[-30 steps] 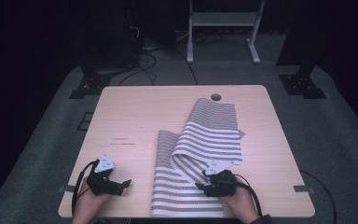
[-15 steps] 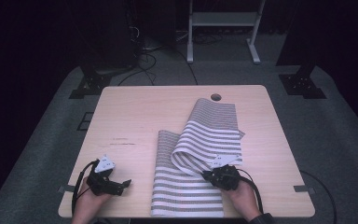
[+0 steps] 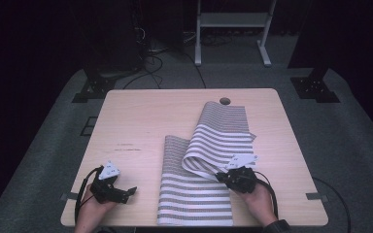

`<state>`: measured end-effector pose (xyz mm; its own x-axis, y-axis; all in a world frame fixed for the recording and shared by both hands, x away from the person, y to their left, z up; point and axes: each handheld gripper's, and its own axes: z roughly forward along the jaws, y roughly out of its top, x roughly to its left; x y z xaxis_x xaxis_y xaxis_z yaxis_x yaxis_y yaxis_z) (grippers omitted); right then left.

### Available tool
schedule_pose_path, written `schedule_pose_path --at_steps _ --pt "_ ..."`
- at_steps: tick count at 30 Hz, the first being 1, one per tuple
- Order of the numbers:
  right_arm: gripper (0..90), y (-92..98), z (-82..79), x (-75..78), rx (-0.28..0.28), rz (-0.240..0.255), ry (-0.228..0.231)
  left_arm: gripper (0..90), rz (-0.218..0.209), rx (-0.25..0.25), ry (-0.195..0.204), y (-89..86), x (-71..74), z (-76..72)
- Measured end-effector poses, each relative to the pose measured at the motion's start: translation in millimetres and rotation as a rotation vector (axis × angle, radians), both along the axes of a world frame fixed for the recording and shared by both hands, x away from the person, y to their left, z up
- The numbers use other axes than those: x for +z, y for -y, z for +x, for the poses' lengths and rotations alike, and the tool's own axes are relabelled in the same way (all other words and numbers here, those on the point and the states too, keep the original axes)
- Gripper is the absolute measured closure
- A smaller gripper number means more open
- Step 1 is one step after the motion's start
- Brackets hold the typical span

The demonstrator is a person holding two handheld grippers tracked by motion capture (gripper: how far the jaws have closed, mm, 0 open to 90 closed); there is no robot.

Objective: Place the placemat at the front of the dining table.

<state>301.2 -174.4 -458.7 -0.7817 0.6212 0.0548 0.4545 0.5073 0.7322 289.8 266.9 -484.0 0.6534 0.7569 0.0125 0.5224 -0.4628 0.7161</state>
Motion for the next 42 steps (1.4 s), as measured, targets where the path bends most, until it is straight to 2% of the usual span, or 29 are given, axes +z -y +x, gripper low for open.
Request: schedule_pose_path --at_steps 10,24,26,29,34,37,42 --pt "87.6 19.3 12.4 5.1 -0.062 0.015 0.018 0.0 -0.001 0.0 0.0 0.1 0.0 0.1" --pt "87.6 38.6 33.9 7.8 -0.137 0.025 0.019 0.0 0.001 0.0 0.001 0.3 0.0 0.7" --pt "87.6 42.1 38.7 6.7 -0.15 0.035 0.014 0.0 0.001 0.0 0.002 0.3 0.0 0.7" --pt "87.6 45.7 45.4 6.2 -0.165 0.022 0.014 0.0 0.001 0.0 0.002 0.3 0.0 0.7" --pt "87.6 53.2 56.8 8.9 -0.195 0.044 0.026 0.0 0.003 -0.002 0.001 0.2 0.1 0.8" --pt "87.5 57.9 63.5 7.2 -0.203 0.044 0.011 0.0 0.001 -0.002 0.001 0.3 0.0 0.9" --pt "87.5 64.0 73.0 10.0 -0.229 0.047 0.032 0.0 0.001 -0.003 0.001 0.4 0.0 1.0"
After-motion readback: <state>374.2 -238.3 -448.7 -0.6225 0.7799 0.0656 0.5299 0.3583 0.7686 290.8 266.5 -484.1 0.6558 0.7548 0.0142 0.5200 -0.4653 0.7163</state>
